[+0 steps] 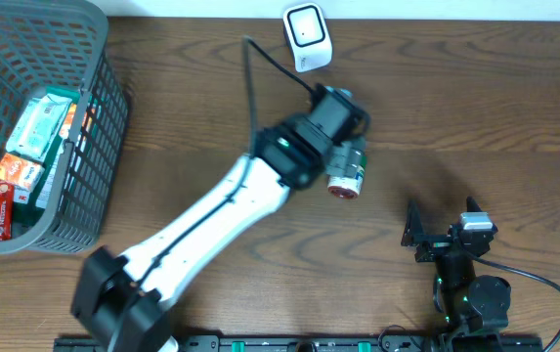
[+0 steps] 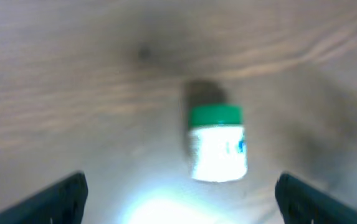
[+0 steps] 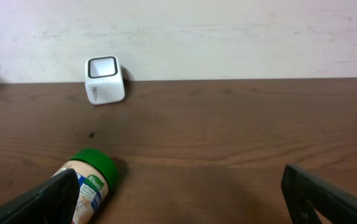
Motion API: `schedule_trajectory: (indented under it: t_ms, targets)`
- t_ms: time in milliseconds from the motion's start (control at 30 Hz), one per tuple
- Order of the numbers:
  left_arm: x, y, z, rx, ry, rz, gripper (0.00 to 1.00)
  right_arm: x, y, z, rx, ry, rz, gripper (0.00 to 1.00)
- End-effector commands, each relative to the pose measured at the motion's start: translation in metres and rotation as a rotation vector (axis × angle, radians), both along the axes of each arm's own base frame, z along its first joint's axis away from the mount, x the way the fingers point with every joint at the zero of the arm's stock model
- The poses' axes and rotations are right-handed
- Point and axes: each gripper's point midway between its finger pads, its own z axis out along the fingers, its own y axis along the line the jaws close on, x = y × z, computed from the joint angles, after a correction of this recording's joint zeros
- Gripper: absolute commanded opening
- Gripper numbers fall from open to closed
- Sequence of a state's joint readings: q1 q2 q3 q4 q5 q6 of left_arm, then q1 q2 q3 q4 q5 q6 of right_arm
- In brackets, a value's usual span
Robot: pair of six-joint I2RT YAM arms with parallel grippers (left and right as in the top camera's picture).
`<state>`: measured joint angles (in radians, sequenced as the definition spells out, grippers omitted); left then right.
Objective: Scan the item barcode
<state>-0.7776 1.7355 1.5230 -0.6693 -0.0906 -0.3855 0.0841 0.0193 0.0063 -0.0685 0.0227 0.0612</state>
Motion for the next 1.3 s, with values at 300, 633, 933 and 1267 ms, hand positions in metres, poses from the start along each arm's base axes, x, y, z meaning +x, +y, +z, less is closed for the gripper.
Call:
schedule_trajectory:
  t_ms: [300,633,933,1267]
  targets:
    - [0.01,0.29,0.233,0.052,-0.17,0.564,0.96,0.0,0.001,-0.001,0.012,0.004,0.0,0.99]
    - [-0.014,0.472,0.202,0.085,-0.05,1.098,0.96,0.0,0.001,-0.001,0.012,0.004,0.001,0.99]
    - [0.009,0.511,0.128,0.177,0.187,1.043,0.97,0.0,0.001,-0.001,0.012,0.004,0.001,0.99]
    - [0.056,0.502,0.031,0.093,0.407,0.767,0.84,0.0,0.001,-0.001,0.012,0.004,0.001,0.99]
